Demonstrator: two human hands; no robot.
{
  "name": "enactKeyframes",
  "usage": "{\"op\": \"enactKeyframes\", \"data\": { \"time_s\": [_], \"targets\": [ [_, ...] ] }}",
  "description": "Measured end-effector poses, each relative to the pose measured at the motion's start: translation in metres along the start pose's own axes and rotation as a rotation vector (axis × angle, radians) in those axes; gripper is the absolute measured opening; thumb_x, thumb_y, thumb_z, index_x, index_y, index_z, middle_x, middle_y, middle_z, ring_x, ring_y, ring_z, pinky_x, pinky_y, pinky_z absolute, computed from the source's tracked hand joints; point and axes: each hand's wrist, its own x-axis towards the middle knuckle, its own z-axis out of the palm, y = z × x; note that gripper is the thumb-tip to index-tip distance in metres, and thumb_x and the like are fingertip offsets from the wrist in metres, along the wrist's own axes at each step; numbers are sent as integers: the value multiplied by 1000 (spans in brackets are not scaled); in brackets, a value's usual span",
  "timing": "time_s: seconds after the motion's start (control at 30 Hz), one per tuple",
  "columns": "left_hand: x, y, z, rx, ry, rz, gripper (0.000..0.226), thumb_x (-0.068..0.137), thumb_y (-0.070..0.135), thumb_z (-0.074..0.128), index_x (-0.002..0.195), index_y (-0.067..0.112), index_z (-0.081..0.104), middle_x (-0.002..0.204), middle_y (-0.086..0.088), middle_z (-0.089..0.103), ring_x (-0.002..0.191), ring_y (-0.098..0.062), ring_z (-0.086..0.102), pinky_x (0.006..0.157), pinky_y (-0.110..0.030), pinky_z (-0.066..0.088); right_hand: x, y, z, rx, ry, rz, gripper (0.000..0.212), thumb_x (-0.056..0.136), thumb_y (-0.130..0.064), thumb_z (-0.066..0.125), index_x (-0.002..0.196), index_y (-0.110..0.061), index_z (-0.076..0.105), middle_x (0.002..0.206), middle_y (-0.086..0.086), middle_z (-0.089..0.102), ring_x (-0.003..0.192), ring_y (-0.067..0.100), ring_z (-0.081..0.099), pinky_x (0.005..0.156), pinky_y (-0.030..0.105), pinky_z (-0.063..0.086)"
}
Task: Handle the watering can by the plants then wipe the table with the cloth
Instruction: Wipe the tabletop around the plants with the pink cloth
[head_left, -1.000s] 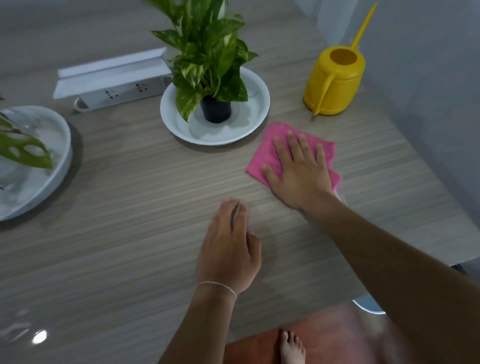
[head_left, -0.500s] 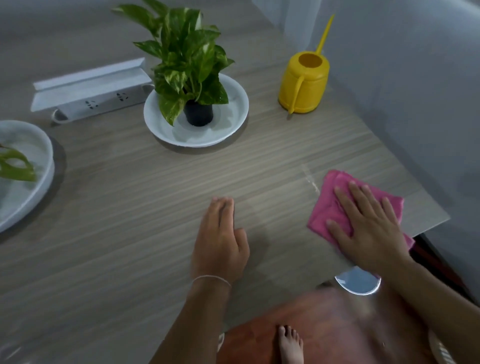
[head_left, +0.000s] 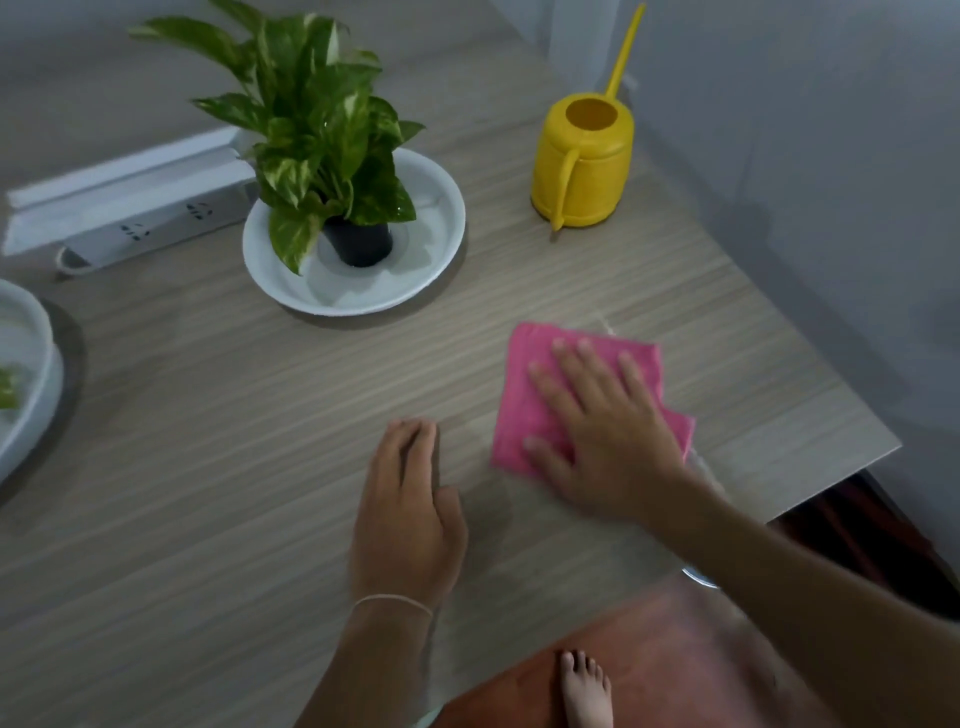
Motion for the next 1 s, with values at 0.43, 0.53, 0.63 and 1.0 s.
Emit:
{"op": "enactKeyframes", "data": {
  "time_s": [0.43, 0.53, 0.63, 1.0],
  "targets": [
    [-1, -2, 1, -16, 75, 25, 51, 83, 16, 39, 125, 0, 64, 139, -19, 55, 137, -33, 46, 112, -49, 39, -25, 3, 3, -25, -13, 92, 82, 97, -73, 27, 162, -24, 30, 171, 10, 23, 157, 33, 23, 123, 65, 18],
    [-4, 0, -8, -166, 115, -23, 51, 84, 14, 38, 125, 0, 64, 136, -19, 56, 137, -31, 46, 115, -43, 37, 14, -36, 8, -60, -52, 78, 84, 96, -73, 19, 164, -24, 18, 173, 12, 13, 159, 34, 14, 126, 63, 9],
    [-7, -19, -27, -282, 199, -115, 46, 89, 14, 39, 124, -1, 64, 132, -20, 57, 132, -30, 50, 113, -41, 38, 39, -88, 18, -64, -57, -15, 86, 95, -76, 4, 165, -27, 4, 174, 8, 0, 161, 30, -1, 127, 59, -2],
    [-110, -242, -224, 57, 308, -284, 42, 98, 23, 41, 130, 3, 59, 135, -16, 52, 131, -27, 48, 113, -17, 27, -15, -321, 52, -24, -134, -342, 86, 94, -72, 31, 163, -21, 26, 172, 14, 19, 159, 37, 11, 123, 67, 7]
  ]
}}
